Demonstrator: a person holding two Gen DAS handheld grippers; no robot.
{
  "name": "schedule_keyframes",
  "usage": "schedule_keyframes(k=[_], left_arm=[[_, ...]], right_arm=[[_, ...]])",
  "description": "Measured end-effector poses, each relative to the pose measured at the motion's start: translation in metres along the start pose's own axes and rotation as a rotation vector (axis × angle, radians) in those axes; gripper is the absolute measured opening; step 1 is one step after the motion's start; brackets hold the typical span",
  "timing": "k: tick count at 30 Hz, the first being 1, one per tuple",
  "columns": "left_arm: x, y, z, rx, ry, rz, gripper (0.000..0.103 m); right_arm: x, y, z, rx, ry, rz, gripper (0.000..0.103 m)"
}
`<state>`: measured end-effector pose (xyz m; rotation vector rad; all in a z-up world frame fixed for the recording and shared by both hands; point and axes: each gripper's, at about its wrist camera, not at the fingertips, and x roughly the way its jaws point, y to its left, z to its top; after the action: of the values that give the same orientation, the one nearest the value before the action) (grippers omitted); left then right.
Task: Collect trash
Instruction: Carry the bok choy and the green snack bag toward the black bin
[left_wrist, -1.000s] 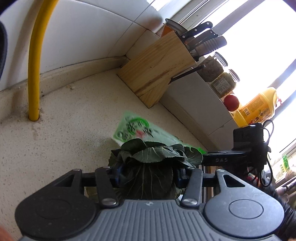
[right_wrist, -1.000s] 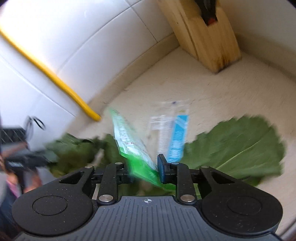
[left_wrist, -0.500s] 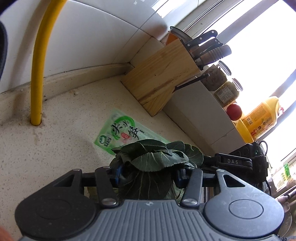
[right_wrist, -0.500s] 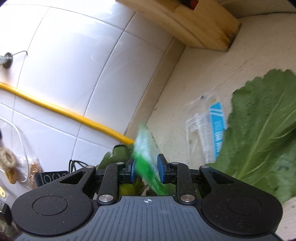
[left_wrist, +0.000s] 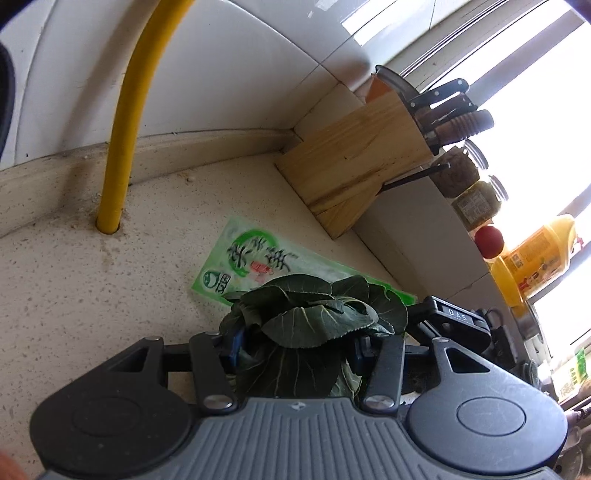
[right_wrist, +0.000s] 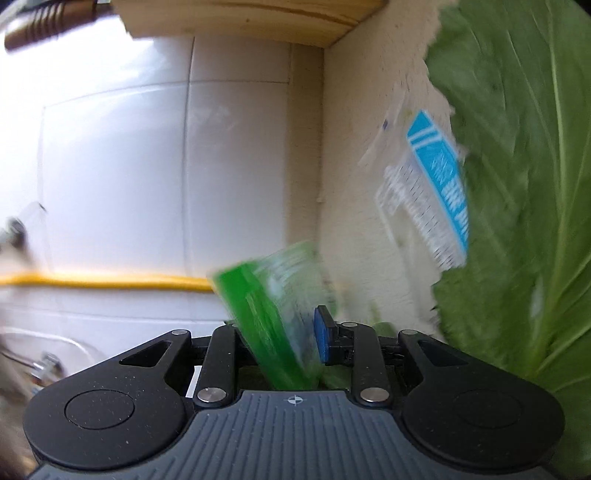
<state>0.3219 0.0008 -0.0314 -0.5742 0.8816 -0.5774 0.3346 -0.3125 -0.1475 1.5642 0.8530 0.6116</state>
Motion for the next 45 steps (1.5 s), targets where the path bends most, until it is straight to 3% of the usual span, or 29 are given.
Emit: schedule_keyframes(k=[9,11,12,14,21,24,26,27,30,39,40,45], left_arm=[[0.002,0.003,0.002,-0.007,-0.015,0.014,0.046],[0.003,0.002,0.004,-0.008,-0.02,0.022,0.046],[0.004,0.002,0.006,-0.007,-0.022,0.028,0.046],[0.006,0.004,0.008,-0.007,-0.027,0.042,0.046],[0.012,0.009,0.009,-0.024,-0.014,0.044,0.046],[0.014,0.013,0.009,-0.034,-0.01,0.047,0.046],[0.014,0.015,0.01,-0.039,-0.01,0.046,0.046],[0.014,0.015,0.01,-0.039,-0.008,0.044,0.046],[0.013,0.017,0.011,-0.037,0.001,0.035,0.046],[0.01,0.034,0.019,-0.069,0.005,0.004,0.046],[0.011,0.035,0.021,-0.07,0.007,0.007,0.046],[0.018,0.034,0.028,-0.044,-0.012,0.032,0.046]], right_arm=[[-0.002,0.002,-0.007,-0.013,-0.048,0.011,0.032],[-0.001,0.004,-0.002,-0.036,-0.061,-0.035,0.032],[-0.003,0.006,-0.002,-0.063,-0.069,-0.078,0.033],[-0.004,0.005,0.001,-0.061,-0.081,-0.099,0.047],[0.022,0.007,0.022,-0.028,-0.109,-0.069,0.047],[0.034,0.006,0.03,-0.025,-0.143,-0.105,0.036],[0.044,0.004,0.035,-0.011,-0.158,-0.145,0.019],[0.049,0.003,0.037,-0.005,-0.165,-0.161,0.018],[0.071,0.01,0.045,-0.022,-0.164,-0.172,0.025],[0.112,0.018,0.051,-0.063,-0.177,-0.225,0.02],[0.115,0.017,0.052,-0.055,-0.19,-0.235,0.015],[0.13,0.016,0.061,-0.045,-0.187,-0.218,0.015]])
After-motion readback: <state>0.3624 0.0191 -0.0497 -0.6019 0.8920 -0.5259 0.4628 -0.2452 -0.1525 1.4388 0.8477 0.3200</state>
